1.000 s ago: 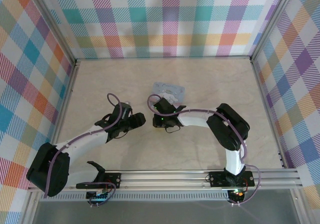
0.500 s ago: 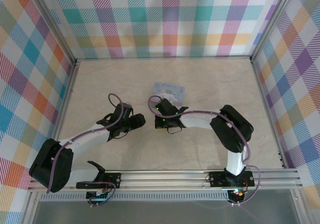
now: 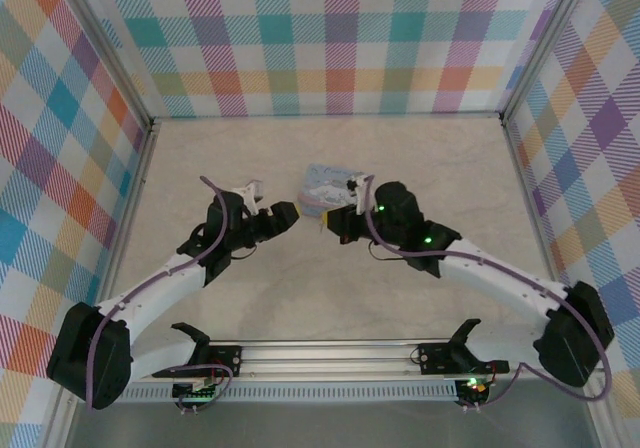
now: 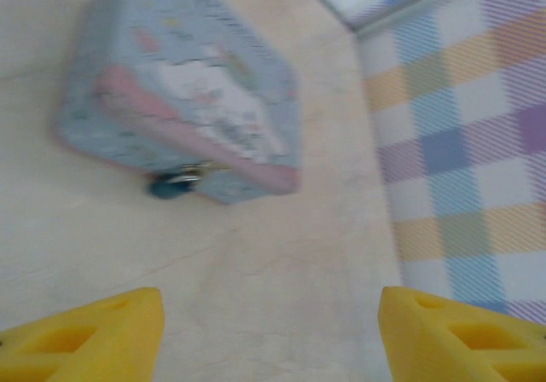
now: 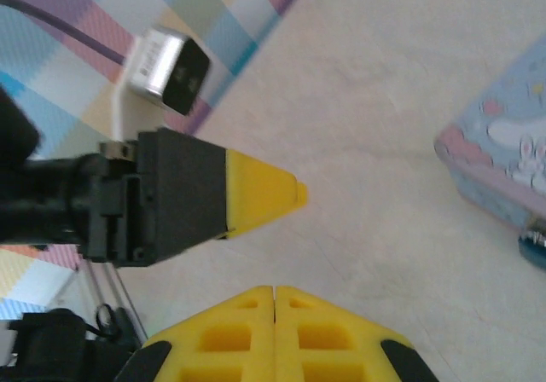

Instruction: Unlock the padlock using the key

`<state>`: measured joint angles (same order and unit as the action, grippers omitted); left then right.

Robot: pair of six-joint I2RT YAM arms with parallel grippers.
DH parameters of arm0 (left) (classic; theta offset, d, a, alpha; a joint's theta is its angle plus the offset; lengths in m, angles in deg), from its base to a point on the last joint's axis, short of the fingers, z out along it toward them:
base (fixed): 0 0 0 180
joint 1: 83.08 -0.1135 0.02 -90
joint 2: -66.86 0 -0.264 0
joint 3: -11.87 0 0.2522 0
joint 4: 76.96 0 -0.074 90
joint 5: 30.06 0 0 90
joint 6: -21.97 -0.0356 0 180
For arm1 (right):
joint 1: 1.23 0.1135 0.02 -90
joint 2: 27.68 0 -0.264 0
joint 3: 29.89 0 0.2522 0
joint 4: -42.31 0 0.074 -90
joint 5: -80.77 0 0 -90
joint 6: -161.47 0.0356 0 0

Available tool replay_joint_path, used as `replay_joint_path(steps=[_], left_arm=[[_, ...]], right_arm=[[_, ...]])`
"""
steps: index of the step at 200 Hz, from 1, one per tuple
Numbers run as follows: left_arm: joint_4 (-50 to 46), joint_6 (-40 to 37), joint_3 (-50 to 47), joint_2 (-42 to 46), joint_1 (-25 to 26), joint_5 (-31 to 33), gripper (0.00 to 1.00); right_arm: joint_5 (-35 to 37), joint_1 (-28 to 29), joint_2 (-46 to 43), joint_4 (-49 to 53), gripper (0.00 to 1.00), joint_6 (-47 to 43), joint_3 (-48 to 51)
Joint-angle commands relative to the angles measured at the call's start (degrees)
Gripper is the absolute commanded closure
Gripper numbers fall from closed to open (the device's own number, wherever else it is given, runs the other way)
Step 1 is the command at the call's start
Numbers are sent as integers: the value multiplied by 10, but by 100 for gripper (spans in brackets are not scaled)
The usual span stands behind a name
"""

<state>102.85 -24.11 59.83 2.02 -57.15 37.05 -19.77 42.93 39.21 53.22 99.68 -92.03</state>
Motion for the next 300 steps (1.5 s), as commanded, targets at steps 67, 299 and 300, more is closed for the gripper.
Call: replay_joint_path(steps=[67, 299, 300], left_arm=[[328, 64, 33, -14, 18, -229, 21], [196, -53, 77, -20, 87, -255, 93], [195, -54, 77, -20, 87, -256, 93]], right_arm=[[-165, -45, -48, -3, 100, 57, -34], [-171, -73, -53, -42, 100, 147, -37], [-171, -73, -53, -43, 100, 147, -37]])
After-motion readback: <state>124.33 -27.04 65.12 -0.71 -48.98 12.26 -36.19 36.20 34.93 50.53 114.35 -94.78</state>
